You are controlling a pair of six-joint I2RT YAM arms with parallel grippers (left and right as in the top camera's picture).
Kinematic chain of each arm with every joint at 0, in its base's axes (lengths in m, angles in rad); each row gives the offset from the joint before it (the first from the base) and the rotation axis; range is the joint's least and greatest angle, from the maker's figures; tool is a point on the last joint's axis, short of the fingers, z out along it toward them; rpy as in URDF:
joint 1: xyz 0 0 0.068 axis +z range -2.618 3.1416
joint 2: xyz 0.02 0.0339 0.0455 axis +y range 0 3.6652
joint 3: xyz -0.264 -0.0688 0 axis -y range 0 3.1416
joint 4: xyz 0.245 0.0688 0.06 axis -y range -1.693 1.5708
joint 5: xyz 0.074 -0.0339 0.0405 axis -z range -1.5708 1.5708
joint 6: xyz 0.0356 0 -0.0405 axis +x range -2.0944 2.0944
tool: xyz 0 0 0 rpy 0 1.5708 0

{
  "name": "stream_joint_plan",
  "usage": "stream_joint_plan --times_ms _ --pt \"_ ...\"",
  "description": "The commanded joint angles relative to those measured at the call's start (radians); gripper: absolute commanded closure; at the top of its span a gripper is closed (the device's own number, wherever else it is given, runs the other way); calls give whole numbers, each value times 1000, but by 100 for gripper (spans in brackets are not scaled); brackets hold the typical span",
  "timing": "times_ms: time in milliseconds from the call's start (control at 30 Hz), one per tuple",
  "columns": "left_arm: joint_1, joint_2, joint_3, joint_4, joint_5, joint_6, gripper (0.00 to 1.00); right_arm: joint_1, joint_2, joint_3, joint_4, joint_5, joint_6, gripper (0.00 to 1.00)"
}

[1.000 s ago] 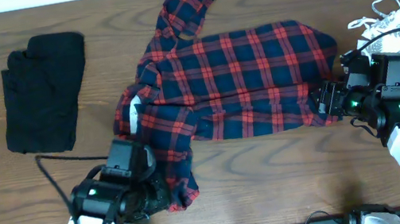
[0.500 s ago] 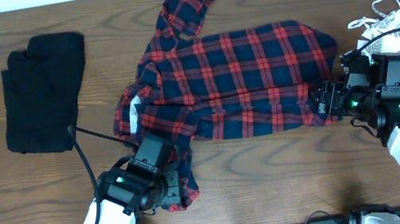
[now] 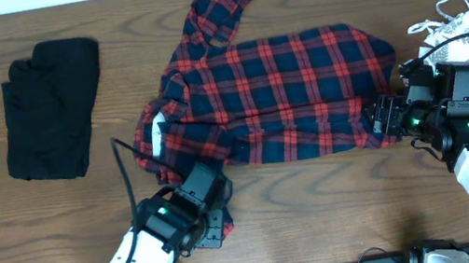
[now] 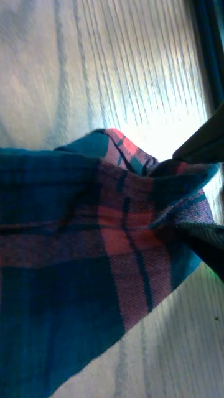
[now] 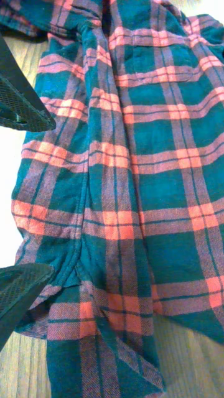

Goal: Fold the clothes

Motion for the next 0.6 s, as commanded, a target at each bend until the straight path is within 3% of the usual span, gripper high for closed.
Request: stream_joint_plan --times_ms 0,200,300,333,567 --pt "-5 46 12 -5 -28 -9 65 4 7 10 2 4 -11 35" --pt "-5 116 20 -10 -23 -10 66 4 7 10 2 3 -11 34" --pt "-5 115 21 -9 -24 -10 81 4 7 10 2 4 -11 34" --pt "-5 115 21 -9 -24 -10 93 4 7 10 2 4 -11 34" --pt "-5 101 111 27 -24 -25 94 4 7 10 -3 3 -11 32"
